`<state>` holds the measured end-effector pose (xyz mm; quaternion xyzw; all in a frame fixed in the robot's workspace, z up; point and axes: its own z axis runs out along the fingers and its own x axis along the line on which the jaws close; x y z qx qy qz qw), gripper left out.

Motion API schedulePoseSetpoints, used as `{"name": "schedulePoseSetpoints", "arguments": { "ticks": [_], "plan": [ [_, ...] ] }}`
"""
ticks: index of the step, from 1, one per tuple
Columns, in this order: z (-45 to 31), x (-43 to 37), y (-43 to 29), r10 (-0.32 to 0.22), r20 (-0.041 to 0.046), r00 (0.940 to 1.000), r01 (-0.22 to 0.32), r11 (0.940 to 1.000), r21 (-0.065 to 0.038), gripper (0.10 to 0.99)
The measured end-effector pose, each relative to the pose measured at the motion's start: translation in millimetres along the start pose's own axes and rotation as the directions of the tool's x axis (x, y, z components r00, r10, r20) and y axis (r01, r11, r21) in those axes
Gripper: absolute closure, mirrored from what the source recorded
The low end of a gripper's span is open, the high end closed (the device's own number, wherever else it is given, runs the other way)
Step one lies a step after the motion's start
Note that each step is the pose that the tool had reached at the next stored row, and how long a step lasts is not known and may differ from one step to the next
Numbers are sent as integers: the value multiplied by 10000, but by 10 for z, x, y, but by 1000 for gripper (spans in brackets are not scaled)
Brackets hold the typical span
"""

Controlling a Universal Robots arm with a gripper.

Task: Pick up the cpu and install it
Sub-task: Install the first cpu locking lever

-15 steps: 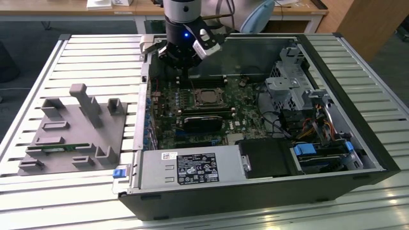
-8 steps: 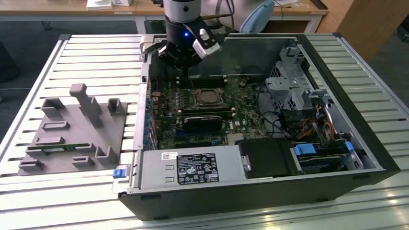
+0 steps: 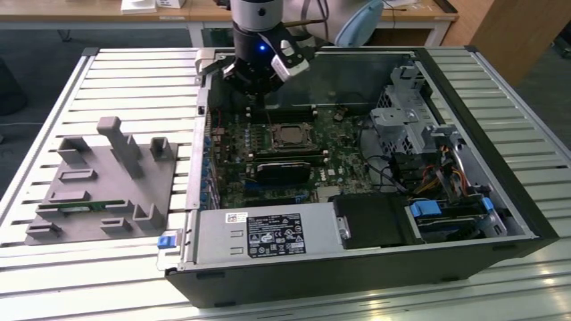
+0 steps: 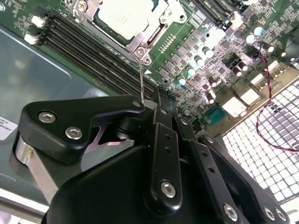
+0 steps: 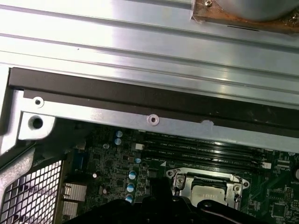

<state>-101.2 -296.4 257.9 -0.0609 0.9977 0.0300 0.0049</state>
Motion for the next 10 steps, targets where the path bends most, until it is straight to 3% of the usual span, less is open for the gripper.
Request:
{"name": "schedulePoseSetpoints", "arguments": {
  "ticks": [10],
  "plan": [
    [1, -98, -12, 1, 1, 10000, -1, 10000, -1, 980]
  ]
}}
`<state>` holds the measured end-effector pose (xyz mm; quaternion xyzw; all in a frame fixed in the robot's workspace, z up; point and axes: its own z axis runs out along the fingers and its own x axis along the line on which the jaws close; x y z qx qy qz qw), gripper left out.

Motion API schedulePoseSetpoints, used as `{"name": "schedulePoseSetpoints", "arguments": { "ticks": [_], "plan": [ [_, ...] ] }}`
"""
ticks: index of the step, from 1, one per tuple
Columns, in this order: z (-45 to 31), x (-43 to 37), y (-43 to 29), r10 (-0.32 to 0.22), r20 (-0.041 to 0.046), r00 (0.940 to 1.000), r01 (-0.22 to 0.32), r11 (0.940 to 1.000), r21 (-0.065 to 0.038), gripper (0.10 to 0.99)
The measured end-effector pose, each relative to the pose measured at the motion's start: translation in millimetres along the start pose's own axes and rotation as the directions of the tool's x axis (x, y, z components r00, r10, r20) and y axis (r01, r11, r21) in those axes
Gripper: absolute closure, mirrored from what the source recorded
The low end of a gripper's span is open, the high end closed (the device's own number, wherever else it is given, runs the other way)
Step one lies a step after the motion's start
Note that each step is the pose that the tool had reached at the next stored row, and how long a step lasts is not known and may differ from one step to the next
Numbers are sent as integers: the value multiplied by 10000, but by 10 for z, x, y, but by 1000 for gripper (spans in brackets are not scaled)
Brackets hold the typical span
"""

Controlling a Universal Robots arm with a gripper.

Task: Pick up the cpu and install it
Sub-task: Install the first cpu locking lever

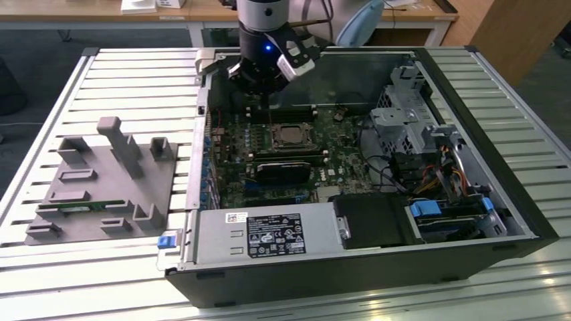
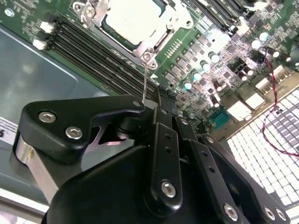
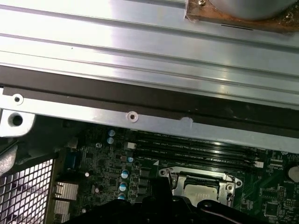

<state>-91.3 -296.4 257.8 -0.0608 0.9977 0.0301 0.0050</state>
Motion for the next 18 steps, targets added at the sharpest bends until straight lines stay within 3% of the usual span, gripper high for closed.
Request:
{"name": "schedulePoseSetpoints", "arguments": {
  "ticks": [11, 16, 18],
  "plan": [
    [6, -211, -26, 15, 1, 10000, -15, 10000, 1, 980],
    [14, -222, -28, 32, 2, 10000, -32, 10000, -5, 980],
    [19, -223, -29, 126, 17, 9999, -126, 9999, -82, 980]
  ]
}}
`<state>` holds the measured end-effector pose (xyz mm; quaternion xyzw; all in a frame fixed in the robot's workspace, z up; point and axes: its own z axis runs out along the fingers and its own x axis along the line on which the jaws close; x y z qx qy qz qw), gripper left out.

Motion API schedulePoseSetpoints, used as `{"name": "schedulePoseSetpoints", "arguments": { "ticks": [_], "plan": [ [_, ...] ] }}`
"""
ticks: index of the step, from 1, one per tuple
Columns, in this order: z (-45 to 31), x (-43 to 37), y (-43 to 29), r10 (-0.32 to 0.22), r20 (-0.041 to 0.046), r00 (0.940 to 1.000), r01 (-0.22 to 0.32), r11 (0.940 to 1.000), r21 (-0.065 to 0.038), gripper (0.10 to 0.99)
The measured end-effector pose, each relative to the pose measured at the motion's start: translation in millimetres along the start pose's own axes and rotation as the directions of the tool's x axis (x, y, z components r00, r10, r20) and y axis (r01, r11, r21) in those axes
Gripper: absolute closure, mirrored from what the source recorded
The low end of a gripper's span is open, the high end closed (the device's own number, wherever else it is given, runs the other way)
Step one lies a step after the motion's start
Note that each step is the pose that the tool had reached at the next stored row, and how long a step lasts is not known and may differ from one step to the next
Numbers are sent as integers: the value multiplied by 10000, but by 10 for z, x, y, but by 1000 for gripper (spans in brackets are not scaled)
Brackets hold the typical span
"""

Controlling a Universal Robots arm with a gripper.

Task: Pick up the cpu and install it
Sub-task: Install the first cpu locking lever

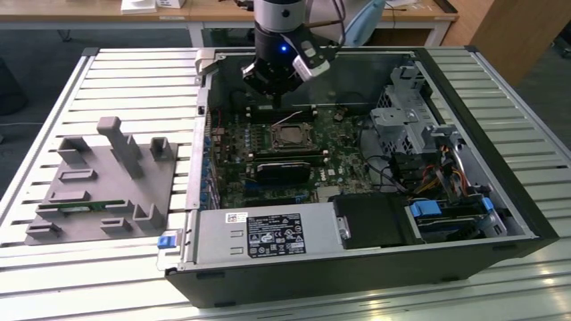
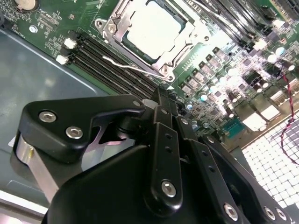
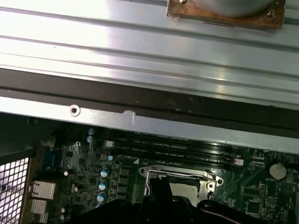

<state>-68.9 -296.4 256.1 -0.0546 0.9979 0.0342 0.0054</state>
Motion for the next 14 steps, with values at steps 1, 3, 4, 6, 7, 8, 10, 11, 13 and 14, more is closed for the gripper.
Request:
{"name": "schedulePoseSetpoints", "arguments": {
  "ticks": [1, 3, 4, 6, 7, 8, 10, 11, 13, 14],
  "plan": [
    [3, 0, 0, 55, 11, 10000, -55, 10000, -69, 980],
    [9, 0, 0, 85, 22, 10000, -84, 9999, -139, 980],
    [11, 0, 0, 86, 22, 10000, -86, 9999, -140, 980],
    [18, -1, -1, 86, 20, 10000, -86, 9999, -139, 980],
    [25, -1, -2, 86, 20, 10000, -86, 9999, -139, 980],
    [26, -1, -2, 86, 21, 10000, -85, 9999, -139, 980],
    [28, 0, -2, 86, 21, 10000, -85, 9999, -139, 980],
    [30, 0, -2, 86, 21, 10000, -86, 9999, -140, 980],
    [34, 0, -2, 86, 21, 10000, -86, 9999, -140, 980],
    [36, 0, -2, 86, 21, 10000, -85, 9999, -140, 980]
  ]
}}
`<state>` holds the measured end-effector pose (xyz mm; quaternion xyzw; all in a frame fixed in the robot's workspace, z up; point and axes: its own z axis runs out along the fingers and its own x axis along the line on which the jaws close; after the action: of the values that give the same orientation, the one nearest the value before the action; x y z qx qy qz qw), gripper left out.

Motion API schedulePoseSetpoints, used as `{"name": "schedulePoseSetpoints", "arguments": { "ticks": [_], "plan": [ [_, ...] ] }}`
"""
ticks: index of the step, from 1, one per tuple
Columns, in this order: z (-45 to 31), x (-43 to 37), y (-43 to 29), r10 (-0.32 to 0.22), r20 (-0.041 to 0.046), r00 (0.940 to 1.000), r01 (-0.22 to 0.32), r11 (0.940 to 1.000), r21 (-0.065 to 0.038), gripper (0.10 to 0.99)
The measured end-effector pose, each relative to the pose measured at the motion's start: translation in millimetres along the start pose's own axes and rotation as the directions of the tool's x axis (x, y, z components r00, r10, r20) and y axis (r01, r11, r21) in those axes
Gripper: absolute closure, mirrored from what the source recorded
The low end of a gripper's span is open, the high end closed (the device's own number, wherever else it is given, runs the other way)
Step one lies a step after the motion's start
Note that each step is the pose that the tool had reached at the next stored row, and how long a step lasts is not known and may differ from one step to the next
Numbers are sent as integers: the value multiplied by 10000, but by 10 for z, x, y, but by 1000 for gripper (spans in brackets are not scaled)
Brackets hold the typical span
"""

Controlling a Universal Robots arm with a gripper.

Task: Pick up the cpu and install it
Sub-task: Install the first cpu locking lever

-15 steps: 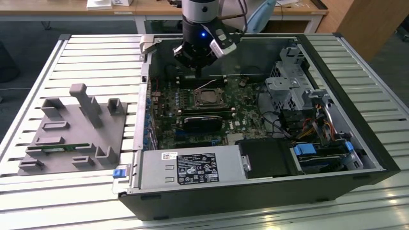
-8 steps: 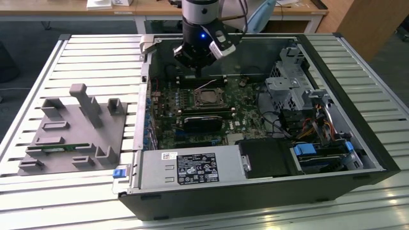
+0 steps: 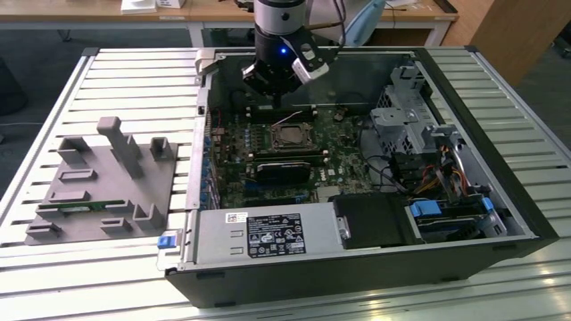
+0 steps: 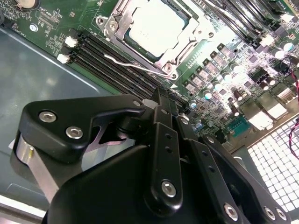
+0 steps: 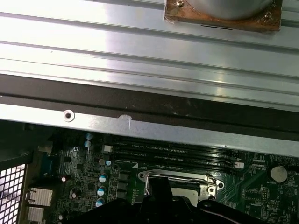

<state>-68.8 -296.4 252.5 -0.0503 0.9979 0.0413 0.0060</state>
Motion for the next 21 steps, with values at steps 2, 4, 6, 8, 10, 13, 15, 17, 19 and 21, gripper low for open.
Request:
{"name": "schedulePoseSetpoints", "arguments": {
  "ticks": [2, 4, 6, 8, 10, 13, 15, 17, 19, 21],
  "plan": [
    [8, 0, -1, 0, 1, 10000, 0, 10000, -1, 980],
    [19, -1, -2, 0, 2, 10000, 0, 10000, -28, 980],
    [33, -3, -3, 1, 11, 10000, -1, 9999, -114, 980],
    [49, -8, -5, 17, 14, 10000, -17, 9999, -125, 980],
    [64, -14, -7, 37, 15, 10000, -36, 9999, -124, 980],
    [87, -30, -10, 53, 16, 10000, -52, 9999, -124, 980],
    [106, -37, -13, 66, 18, 10000, -66, 9999, -124, 980],
    [124, -46, -15, 83, 20, 10000, -83, 9999, -133, 980],
    [138, -53, -18, 94, 29, 10000, -93, 9997, -241, 980],
    [157, -58, -19, 100, 42, 9999, -98, 9993, -357, 980]
  ]
}}
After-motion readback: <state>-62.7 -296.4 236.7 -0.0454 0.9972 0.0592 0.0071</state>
